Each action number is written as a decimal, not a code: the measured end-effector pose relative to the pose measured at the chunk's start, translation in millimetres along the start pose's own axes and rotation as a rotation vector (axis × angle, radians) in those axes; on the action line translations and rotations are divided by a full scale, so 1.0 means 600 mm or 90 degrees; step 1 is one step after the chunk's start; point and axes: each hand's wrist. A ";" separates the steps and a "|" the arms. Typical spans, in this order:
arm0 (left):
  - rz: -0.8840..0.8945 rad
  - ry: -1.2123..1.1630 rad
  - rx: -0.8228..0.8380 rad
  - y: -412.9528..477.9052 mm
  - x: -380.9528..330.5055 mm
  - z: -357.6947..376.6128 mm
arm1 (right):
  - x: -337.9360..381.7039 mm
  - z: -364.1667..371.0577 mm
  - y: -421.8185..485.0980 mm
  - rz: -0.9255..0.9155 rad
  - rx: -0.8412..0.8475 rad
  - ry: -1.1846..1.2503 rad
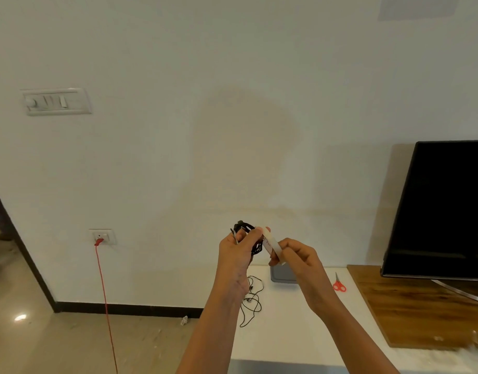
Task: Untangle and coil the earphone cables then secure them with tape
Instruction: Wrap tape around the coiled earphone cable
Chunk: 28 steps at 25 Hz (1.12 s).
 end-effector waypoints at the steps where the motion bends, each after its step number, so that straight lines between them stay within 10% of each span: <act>1: -0.001 0.003 -0.002 -0.003 0.000 0.002 | 0.003 0.001 0.003 0.001 -0.010 -0.004; 28: -0.092 -0.037 -0.011 -0.004 -0.002 -0.001 | -0.002 -0.031 0.002 -0.036 0.006 -0.181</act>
Point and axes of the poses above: each hand's wrist, its own y-axis towards the middle knuckle, its own z-axis out of the palm, x = y × z, and after that the axes turned 9 degrees about z, right-handed
